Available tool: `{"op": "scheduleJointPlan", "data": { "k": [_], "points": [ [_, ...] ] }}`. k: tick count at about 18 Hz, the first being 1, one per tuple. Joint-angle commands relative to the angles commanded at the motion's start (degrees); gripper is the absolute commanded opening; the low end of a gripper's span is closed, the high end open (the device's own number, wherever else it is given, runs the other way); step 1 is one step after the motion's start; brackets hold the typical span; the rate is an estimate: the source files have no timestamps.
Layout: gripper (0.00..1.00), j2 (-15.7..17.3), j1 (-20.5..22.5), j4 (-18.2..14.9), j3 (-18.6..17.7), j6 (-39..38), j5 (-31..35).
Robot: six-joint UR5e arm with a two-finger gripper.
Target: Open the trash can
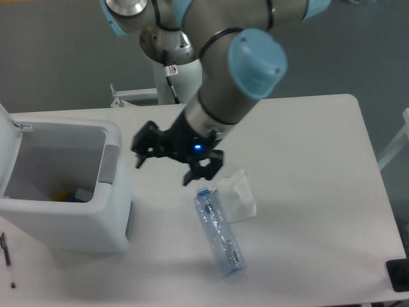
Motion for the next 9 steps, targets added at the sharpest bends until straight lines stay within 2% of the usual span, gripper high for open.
{"op": "scheduleJointPlan", "data": {
  "k": [5,9],
  "points": [
    [1.0,-2.02,6.94,-0.09,0.09,11.34,1.22],
    [1.0,-5.18,10.03,-0.09,0.96,20.03,9.73]
  ]
}}
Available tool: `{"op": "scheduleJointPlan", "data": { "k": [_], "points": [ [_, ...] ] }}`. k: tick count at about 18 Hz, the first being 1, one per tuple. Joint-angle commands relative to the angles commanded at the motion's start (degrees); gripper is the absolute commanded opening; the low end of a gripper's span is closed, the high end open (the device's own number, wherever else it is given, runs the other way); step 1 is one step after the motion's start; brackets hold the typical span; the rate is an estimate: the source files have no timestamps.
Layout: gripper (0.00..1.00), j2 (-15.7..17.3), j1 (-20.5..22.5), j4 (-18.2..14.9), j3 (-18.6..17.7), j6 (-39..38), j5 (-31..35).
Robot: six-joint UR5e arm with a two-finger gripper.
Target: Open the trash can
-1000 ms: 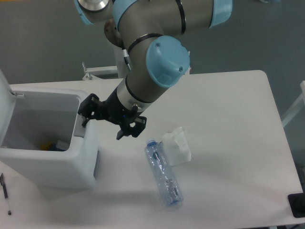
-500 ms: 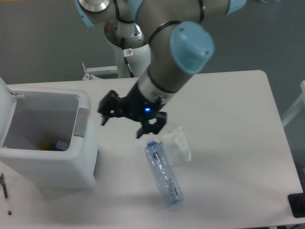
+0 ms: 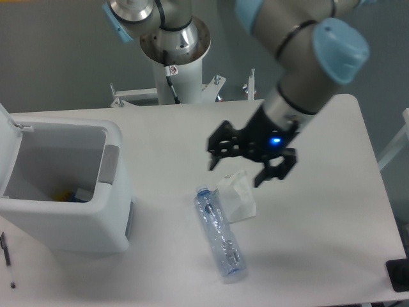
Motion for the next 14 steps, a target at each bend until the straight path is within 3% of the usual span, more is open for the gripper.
{"op": "scheduleJointPlan", "data": {
  "k": [4,8,10,14],
  "points": [
    [1.0,-3.69,1.76,0.87,2.19,8.09,6.87],
    [1.0,-5.54,1.85,9.12,1.5,11.18,12.75],
    [1.0,-6.07,1.76,11.68,1.23,11.97,13.91],
    [1.0,-5.46,1.68,11.86,0.1,16.1,16.98]
  ]
}}
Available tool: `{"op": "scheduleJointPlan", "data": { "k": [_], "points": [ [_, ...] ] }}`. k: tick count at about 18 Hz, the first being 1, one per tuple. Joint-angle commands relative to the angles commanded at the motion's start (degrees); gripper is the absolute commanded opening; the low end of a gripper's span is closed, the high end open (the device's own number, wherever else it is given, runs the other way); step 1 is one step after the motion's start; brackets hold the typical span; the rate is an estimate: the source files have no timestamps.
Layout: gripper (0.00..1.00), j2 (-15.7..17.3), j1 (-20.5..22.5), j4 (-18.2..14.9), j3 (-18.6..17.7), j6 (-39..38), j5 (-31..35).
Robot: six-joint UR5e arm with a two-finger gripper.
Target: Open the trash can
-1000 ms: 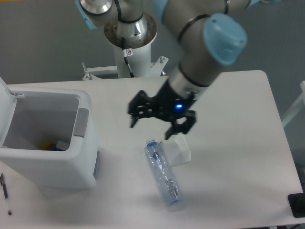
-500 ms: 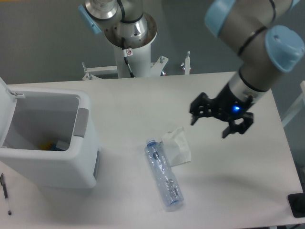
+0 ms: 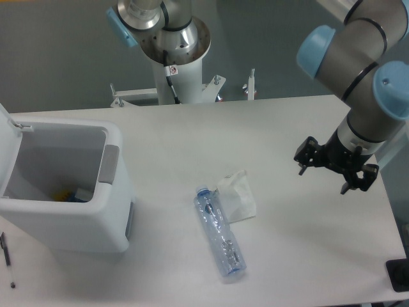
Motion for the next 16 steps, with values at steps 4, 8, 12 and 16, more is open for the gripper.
{"op": "scheduleJointPlan", "data": {
  "k": [4,8,12,16],
  "points": [
    [1.0,0.44,-0.53,2.81,-1.67,0.09,0.0],
    [1.0,0.97,-1.4,3.78,-2.99,2.28,0.09],
    [1.0,1.5,-1.5,3.87,-4.13,2.47,0.0],
    [1.0,1.85,-1.49,3.96,-4.75,2.64,0.09]
  ]
}}
